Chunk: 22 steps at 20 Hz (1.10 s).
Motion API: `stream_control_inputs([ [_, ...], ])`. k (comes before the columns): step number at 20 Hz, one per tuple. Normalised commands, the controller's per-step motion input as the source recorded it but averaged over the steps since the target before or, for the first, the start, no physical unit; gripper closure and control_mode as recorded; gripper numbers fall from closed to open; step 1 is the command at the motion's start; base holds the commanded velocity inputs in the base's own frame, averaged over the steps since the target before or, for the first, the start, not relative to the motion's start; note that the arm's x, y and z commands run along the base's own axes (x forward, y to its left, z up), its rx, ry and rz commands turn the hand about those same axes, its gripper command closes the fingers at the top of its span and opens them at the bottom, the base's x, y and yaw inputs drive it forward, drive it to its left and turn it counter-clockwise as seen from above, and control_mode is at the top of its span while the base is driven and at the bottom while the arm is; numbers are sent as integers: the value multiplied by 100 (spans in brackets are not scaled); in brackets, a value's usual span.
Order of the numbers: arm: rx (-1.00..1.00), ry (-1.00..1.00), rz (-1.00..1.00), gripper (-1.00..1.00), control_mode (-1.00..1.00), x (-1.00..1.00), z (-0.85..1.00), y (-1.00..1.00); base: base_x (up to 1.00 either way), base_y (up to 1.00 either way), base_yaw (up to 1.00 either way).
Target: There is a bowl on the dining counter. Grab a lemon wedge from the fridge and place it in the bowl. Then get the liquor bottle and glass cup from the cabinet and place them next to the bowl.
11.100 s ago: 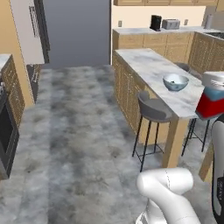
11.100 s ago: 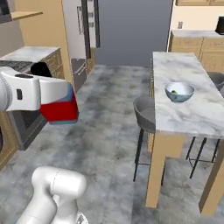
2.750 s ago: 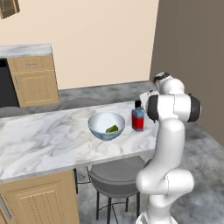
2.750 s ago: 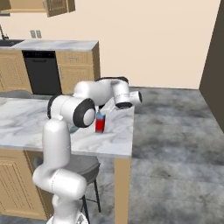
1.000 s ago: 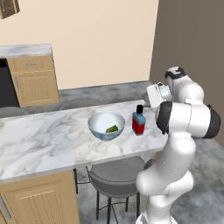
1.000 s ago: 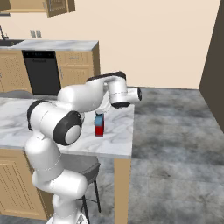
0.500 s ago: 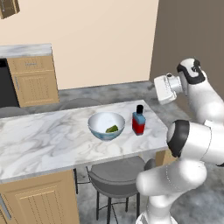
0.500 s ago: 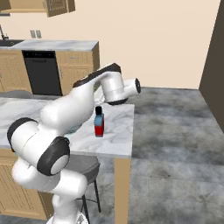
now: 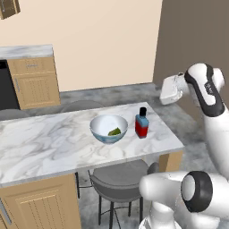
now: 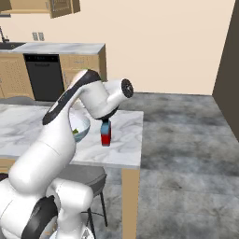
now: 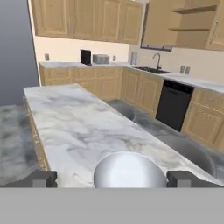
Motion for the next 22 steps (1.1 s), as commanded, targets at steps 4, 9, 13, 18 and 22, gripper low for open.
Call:
stream_control_inputs([
  [4, -4, 10, -37, -100, -100, -72, 39, 39, 0, 0, 0],
  [9, -11, 13, -36, -100, -100, -68, 40, 27, 0, 0, 0],
  [13, -12, 5, -35, -100, -100, -76, 47, 4, 0, 0, 0],
  [18, -9, 5, -28, -100, -100, -75, 44, 0, 0, 0, 0],
  [22, -3, 10, -20, -100, -100, -68, 18, 0, 0, 0, 0],
])
